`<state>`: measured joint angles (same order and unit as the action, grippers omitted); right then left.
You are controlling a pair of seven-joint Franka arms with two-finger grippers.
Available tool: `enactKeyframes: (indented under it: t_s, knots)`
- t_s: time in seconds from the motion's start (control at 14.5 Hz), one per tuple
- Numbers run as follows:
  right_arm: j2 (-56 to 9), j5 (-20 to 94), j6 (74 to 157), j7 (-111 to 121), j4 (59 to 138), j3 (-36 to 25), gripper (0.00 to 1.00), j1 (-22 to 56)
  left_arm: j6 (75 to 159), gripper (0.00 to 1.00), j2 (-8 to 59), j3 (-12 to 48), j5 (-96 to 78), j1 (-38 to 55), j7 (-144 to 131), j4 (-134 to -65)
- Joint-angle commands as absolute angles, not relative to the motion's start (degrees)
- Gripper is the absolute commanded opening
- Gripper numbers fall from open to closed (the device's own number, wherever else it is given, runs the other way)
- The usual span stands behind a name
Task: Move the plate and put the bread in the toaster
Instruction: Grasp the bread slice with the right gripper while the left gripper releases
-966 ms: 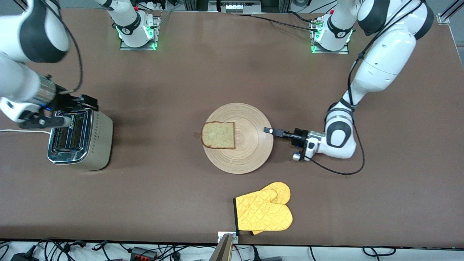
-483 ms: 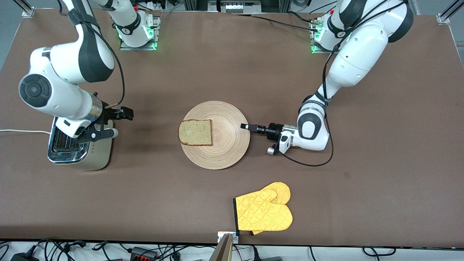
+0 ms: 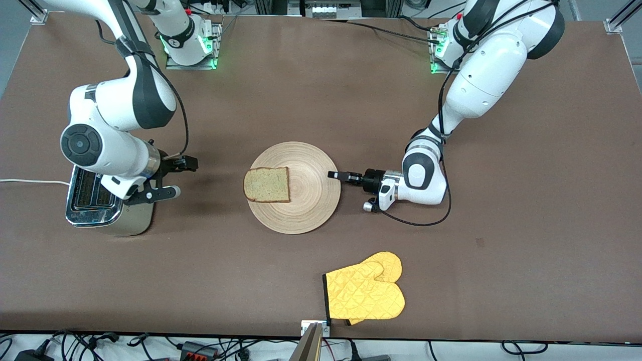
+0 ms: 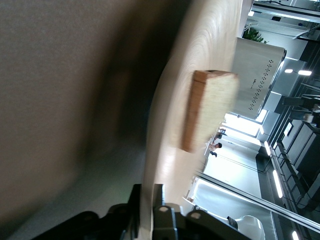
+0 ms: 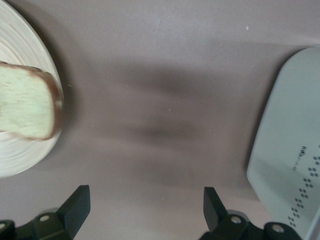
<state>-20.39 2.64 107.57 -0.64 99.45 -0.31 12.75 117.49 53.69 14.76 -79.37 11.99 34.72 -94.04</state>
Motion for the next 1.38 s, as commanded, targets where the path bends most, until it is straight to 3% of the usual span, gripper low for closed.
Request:
enactKeyframes:
  t_s: [0.0,0.21,0.69,0.97,1.31]
  knots:
    - [-23.2,5.5,110.0,-1.9,98.9,-0.6,1.0,13.4,116.8,0.39,53.4,14.5,-81.2,11.8,35.9,-94.0]
    - [-25.2,12.6,111.3,-2.2,98.8,-0.7,1.0,13.3,115.9,0.42,53.1,14.1,-80.7,9.5,36.2,-95.2]
    - [-29.9,13.2,117.1,-2.2,98.1,-0.7,1.0,17.3,104.6,0.43,50.7,13.3,-64.6,-2.7,34.5,-95.7]
    - [-32.5,13.3,120.8,-8.7,97.3,-0.6,0.73,19.3,97.8,0.43,48.7,13.4,-51.2,-9.1,26.3,-91.7]
    - [-34.7,15.7,121.3,-10.8,95.7,-0.6,0.73,21.5,87.6,0.43,41.3,13.4,-33.2,-14.9,19.9,-86.2]
